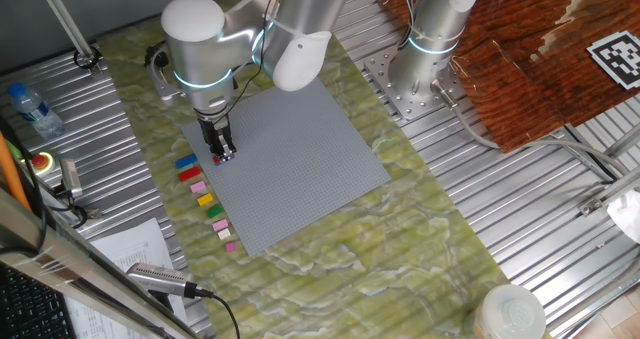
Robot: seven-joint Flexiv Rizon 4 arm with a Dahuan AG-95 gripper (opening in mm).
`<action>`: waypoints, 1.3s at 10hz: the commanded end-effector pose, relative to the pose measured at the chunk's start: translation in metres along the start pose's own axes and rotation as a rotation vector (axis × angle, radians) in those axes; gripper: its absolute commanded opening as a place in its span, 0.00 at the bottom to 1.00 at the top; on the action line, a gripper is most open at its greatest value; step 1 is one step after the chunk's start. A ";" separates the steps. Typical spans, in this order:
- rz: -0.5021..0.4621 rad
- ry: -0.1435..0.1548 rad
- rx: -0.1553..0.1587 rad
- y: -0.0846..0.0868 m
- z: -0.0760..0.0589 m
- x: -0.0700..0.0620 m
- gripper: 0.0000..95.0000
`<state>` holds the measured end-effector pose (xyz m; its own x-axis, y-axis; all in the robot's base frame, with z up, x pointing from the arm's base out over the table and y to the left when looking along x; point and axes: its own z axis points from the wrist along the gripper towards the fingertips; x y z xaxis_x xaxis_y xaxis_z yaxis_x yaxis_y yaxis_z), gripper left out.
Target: Stack small Lego blocks one on top of the other
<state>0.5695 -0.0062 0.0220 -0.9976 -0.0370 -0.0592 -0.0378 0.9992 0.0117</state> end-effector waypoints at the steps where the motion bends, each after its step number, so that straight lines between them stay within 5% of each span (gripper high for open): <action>1: 0.000 0.011 0.014 0.002 -0.009 0.000 0.00; 2: -0.006 0.011 0.024 0.002 -0.011 0.001 0.00; 3: -0.007 0.010 0.028 0.002 -0.011 0.001 0.20; 5: -0.014 0.006 0.028 0.002 -0.011 0.001 0.20; 6: -0.017 0.006 0.028 0.002 -0.011 0.001 0.40; 11: -0.016 0.008 0.028 0.005 -0.024 -0.001 0.40; 13: 0.000 0.012 0.027 0.005 -0.026 -0.005 0.00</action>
<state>0.5723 -0.0016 0.0483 -0.9982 -0.0356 -0.0474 -0.0348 0.9992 -0.0176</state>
